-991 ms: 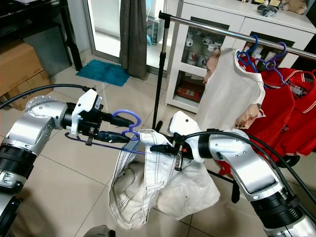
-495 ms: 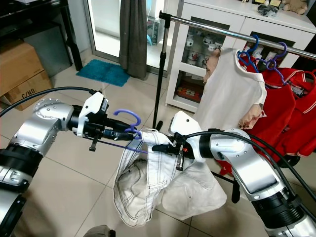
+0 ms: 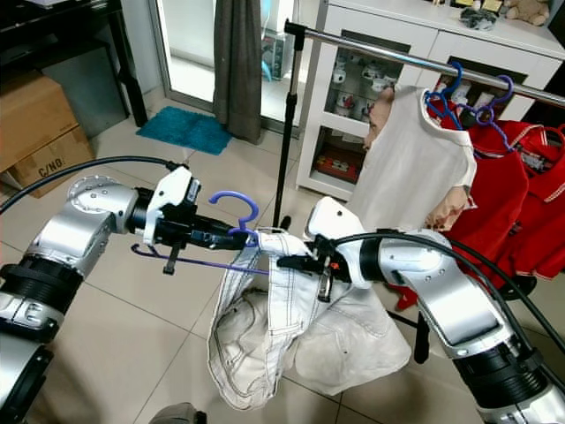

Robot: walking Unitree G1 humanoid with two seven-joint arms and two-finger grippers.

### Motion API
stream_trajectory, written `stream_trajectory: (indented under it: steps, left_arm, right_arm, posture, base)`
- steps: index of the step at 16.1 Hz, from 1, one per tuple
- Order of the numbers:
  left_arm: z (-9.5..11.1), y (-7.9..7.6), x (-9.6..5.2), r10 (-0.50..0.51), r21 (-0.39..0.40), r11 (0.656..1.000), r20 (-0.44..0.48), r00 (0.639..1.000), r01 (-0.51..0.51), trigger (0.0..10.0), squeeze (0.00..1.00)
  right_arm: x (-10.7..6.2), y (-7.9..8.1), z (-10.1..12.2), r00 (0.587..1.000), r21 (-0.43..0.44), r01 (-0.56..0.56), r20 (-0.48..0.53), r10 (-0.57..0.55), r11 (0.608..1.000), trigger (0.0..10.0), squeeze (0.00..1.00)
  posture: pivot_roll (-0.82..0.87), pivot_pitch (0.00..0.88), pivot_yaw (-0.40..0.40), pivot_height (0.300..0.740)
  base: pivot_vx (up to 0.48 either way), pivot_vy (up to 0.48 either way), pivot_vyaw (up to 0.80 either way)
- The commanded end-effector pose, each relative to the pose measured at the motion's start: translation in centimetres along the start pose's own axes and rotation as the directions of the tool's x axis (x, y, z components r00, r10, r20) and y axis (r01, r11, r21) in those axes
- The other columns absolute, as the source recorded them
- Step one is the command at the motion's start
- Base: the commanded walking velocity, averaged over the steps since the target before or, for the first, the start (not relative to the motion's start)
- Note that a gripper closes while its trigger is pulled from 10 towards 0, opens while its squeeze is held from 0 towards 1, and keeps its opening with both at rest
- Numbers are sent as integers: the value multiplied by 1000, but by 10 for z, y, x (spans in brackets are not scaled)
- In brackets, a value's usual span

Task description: Hang hanger

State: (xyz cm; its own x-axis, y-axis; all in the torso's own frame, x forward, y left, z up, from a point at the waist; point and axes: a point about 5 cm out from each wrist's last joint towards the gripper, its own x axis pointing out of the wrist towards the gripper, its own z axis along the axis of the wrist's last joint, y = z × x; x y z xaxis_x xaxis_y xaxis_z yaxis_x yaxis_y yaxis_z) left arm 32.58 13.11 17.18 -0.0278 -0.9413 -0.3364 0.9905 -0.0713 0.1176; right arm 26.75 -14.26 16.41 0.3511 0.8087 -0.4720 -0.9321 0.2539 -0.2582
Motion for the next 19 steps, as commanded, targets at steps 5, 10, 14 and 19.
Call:
stream_trajectory:
  steps: [5,10,14,19]
  left_arm:
    - [4,-5,4,77,15,997,94,993,-78,0,0]
    - [-3,-16,10,162,19,986,132,978,-166,0,0]
    - [-7,-15,7,308,19,949,155,939,-314,0,0]
    - [-8,-18,12,420,23,902,189,888,-432,0,0]
  right_arm:
    - [-2,-6,29,991,-76,30,130,-20,997,10000,659]
    - [-10,-16,33,978,-93,135,172,-118,986,10000,1000]
    - [-18,-20,32,959,-7,184,220,-178,983,10000,1000]
    - [-30,-25,31,815,169,414,368,-447,894,10000,1000]
  posture:
    - [32,0,-57,740]
    - [28,0,-57,740]
    - [25,0,-57,740]
    - [30,0,-65,740]
  base:
    - [0,0,0]
    - [0,0,0]
    - [0,0,0]
    - [0,0,0]
